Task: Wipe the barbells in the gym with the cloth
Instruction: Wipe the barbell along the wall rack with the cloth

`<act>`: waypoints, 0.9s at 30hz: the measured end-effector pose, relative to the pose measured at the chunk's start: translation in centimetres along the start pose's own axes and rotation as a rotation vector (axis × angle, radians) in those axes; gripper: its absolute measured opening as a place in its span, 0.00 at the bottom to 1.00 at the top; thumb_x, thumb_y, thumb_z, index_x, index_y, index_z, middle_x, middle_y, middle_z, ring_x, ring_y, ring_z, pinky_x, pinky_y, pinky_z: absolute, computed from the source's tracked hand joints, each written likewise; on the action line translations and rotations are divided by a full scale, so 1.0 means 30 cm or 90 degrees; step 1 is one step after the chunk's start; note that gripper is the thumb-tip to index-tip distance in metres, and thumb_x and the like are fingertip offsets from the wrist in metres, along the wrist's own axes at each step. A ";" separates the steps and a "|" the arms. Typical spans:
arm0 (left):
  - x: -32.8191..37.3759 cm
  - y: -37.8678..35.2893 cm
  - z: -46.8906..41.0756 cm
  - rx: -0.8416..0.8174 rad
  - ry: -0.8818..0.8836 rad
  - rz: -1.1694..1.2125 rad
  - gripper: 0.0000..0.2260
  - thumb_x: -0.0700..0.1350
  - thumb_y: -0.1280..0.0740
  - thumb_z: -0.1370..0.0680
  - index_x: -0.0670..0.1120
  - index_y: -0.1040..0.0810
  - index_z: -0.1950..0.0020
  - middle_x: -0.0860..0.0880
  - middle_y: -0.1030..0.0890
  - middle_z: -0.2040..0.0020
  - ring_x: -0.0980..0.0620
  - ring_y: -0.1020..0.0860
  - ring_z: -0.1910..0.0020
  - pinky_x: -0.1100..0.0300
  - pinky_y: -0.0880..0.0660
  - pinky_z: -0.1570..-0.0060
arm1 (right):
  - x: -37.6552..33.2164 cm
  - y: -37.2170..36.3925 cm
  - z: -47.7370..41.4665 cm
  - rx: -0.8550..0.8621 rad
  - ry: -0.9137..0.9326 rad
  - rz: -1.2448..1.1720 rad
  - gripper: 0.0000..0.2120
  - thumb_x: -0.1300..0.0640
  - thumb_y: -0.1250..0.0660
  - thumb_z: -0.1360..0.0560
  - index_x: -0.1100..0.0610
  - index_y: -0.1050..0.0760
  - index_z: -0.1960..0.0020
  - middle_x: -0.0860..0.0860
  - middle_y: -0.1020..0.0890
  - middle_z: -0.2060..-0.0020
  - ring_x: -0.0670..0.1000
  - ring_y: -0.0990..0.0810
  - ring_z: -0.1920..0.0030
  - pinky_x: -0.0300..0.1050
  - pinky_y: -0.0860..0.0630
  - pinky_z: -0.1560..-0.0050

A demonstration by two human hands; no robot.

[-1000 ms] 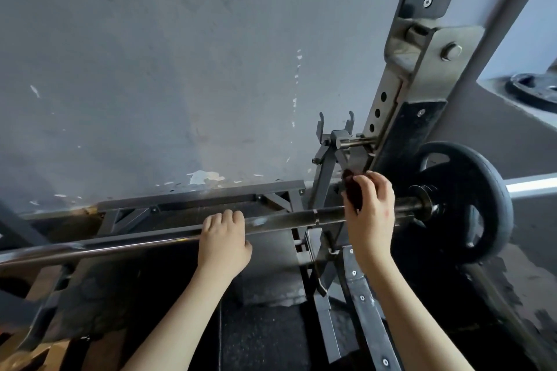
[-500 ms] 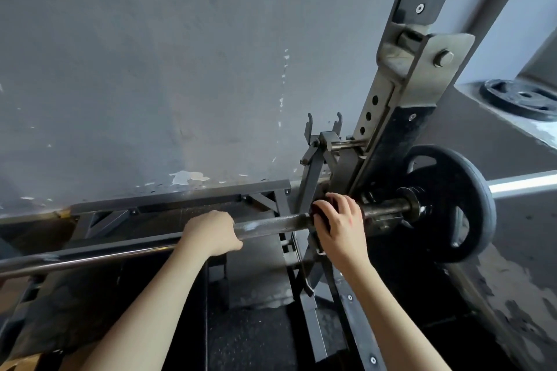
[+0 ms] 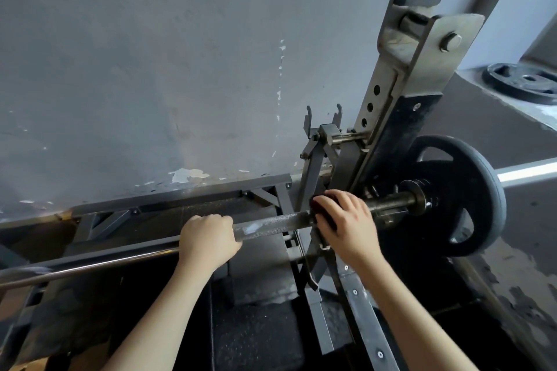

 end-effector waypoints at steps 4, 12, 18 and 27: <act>0.003 -0.021 0.014 0.134 -0.026 0.059 0.18 0.50 0.20 0.43 0.44 0.28 0.74 0.48 0.27 0.78 0.45 0.26 0.79 0.57 0.29 0.69 | 0.124 0.010 -0.024 0.056 -0.282 -0.031 0.20 0.47 0.43 0.25 0.56 0.20 0.44 0.54 0.20 0.46 0.58 0.25 0.42 0.58 0.31 0.36; 0.019 -0.029 0.022 0.145 0.000 0.049 0.15 0.50 0.23 0.38 0.45 0.27 0.70 0.48 0.25 0.73 0.44 0.24 0.74 0.55 0.29 0.64 | 0.021 0.006 0.001 -0.032 -0.025 -0.013 0.17 0.47 0.41 0.24 0.51 0.20 0.43 0.49 0.20 0.45 0.54 0.24 0.43 0.51 0.30 0.41; -0.047 -0.051 -0.057 -0.345 0.002 0.240 0.16 0.55 0.30 0.31 0.55 0.25 0.45 0.56 0.23 0.49 0.52 0.24 0.50 0.59 0.29 0.56 | 0.103 0.009 -0.038 0.034 -0.368 -0.051 0.19 0.52 0.40 0.22 0.58 0.26 0.34 0.55 0.20 0.45 0.58 0.26 0.41 0.57 0.34 0.33; -0.025 -0.016 -0.040 -0.219 -0.008 0.099 0.08 0.53 0.35 0.30 0.52 0.21 0.55 0.54 0.22 0.60 0.50 0.23 0.60 0.60 0.28 0.61 | 0.184 0.043 -0.024 0.013 -0.280 -0.044 0.19 0.46 0.44 0.24 0.55 0.22 0.41 0.51 0.18 0.45 0.54 0.24 0.39 0.53 0.41 0.28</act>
Point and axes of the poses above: each hand's wrist, its own z-axis away from the middle knuckle, its own y-axis out of the back of the hand, x = y × z, the point moved 5 cm from there along -z, towards the middle knuckle
